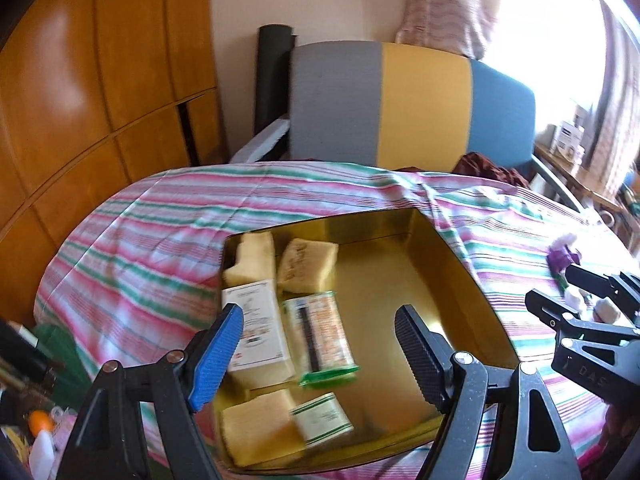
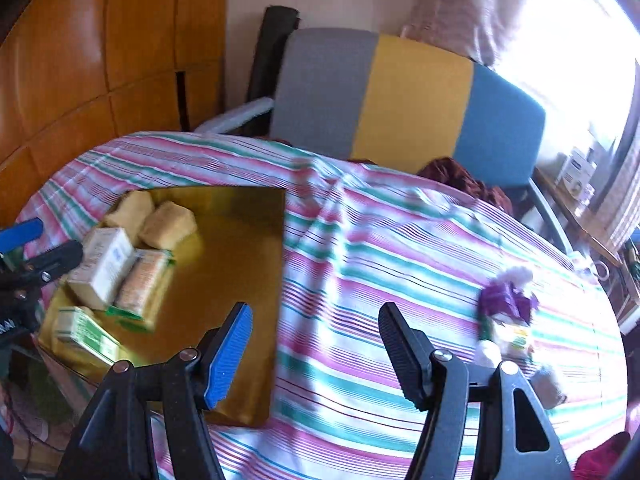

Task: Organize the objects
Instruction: 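Move the left gripper to the purple snack packet and grasp it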

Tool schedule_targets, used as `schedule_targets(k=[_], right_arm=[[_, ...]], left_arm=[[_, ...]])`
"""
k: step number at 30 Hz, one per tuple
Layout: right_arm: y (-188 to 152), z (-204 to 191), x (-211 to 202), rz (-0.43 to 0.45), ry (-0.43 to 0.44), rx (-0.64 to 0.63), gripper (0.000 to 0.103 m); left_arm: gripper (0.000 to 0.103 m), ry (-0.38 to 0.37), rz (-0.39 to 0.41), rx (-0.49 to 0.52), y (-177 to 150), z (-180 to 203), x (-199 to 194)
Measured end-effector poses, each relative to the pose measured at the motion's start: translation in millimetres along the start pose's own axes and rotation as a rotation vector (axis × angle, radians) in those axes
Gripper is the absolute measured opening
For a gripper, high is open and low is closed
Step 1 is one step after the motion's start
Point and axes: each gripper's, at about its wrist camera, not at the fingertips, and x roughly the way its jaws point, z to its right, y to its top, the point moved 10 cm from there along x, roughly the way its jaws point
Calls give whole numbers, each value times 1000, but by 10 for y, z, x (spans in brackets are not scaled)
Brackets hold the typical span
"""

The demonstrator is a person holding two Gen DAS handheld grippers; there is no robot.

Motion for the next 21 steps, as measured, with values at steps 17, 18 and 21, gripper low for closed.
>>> schedule_targets(k=[17,18,21], right_arm=[[-918,2799,-10,-208,-215,607,67],[-975,2901,-15,-209,-220,636,67],[-1117,3117,-11,-212,-233,690,67]], left_arm=[[79,-230,-41,221,252,1638,225],[79,-242,-45,227,262,1726,242],[79,-267,-53,258,297,2031,287]])
